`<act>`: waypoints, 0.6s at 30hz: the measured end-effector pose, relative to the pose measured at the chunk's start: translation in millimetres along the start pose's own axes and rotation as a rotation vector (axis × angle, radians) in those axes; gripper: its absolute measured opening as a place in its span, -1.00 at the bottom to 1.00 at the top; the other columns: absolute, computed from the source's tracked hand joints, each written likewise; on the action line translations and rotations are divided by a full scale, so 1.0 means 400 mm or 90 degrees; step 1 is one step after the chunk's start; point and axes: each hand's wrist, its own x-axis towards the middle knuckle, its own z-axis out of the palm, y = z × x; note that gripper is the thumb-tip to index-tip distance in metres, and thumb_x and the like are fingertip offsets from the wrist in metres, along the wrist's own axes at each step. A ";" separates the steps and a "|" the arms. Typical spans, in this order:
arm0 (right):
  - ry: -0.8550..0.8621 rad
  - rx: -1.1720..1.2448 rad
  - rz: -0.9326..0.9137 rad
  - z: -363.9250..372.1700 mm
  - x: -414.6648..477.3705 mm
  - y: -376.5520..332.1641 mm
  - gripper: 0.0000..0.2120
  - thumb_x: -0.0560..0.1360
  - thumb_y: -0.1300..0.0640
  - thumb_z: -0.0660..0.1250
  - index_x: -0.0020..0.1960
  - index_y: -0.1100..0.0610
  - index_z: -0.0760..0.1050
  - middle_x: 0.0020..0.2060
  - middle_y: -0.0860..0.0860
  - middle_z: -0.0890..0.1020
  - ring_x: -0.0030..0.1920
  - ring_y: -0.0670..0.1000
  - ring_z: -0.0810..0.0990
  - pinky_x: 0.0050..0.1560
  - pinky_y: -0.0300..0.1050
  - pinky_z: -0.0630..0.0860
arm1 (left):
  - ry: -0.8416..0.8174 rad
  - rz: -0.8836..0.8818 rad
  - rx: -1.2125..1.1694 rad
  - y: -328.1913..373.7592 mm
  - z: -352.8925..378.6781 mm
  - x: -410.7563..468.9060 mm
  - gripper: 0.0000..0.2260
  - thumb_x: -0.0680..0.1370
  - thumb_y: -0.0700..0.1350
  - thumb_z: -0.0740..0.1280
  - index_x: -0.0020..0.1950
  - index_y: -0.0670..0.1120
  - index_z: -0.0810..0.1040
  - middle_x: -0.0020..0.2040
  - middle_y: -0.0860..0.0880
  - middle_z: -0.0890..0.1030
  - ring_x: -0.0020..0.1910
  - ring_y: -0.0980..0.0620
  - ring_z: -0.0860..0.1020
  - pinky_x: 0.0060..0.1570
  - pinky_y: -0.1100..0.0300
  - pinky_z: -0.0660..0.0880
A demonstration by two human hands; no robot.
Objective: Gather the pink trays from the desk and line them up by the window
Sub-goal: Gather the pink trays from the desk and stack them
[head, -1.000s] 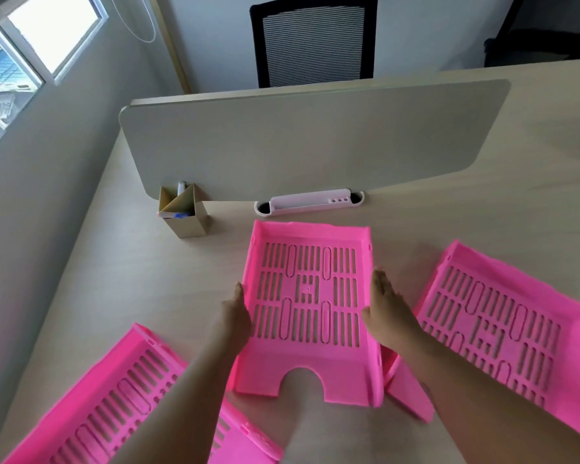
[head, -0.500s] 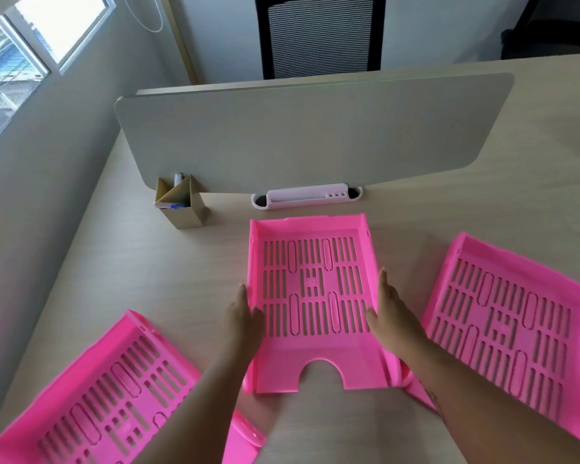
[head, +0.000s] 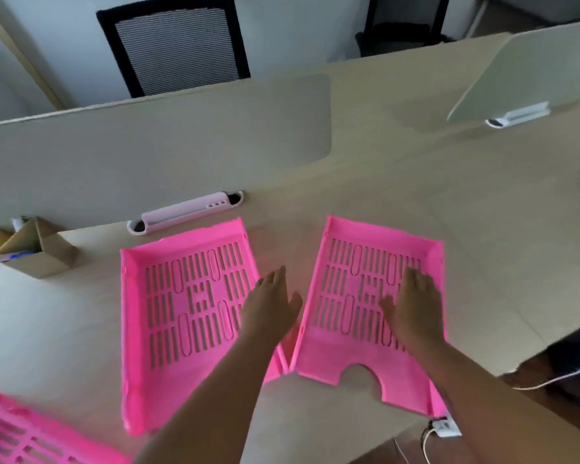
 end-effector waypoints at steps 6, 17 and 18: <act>-0.083 0.283 0.204 0.017 -0.025 0.166 -0.46 0.55 0.26 0.23 0.49 0.18 0.18 0.22 0.23 0.56 -0.01 0.23 0.66 -0.15 0.19 0.66 | -0.130 -0.105 -0.033 0.087 0.130 0.012 -0.73 0.64 -0.15 0.14 0.27 -0.26 0.41 -0.02 -0.15 0.58 -0.17 -0.12 0.62 -0.16 0.07 0.62; -0.033 0.410 0.094 -0.176 0.070 0.089 -0.77 0.54 0.28 0.16 0.15 0.23 0.49 -0.11 0.25 0.62 -0.31 0.11 0.51 -0.28 0.05 0.55 | 0.007 -0.058 -0.080 0.119 -0.041 0.023 -0.89 0.60 -0.20 0.16 -0.09 -0.19 0.42 -0.24 -0.06 0.48 -0.36 -0.02 0.44 -0.47 0.25 0.29; -0.035 0.417 0.062 -0.179 0.078 0.051 -0.79 0.54 0.28 0.16 0.12 0.23 0.49 -0.11 0.28 0.62 -0.33 0.11 0.50 -0.30 0.06 0.53 | 0.028 -0.071 -0.081 0.093 -0.069 0.017 -0.88 0.60 -0.20 0.16 -0.09 -0.19 0.43 -0.26 -0.05 0.48 -0.38 -0.01 0.45 -0.49 0.25 0.29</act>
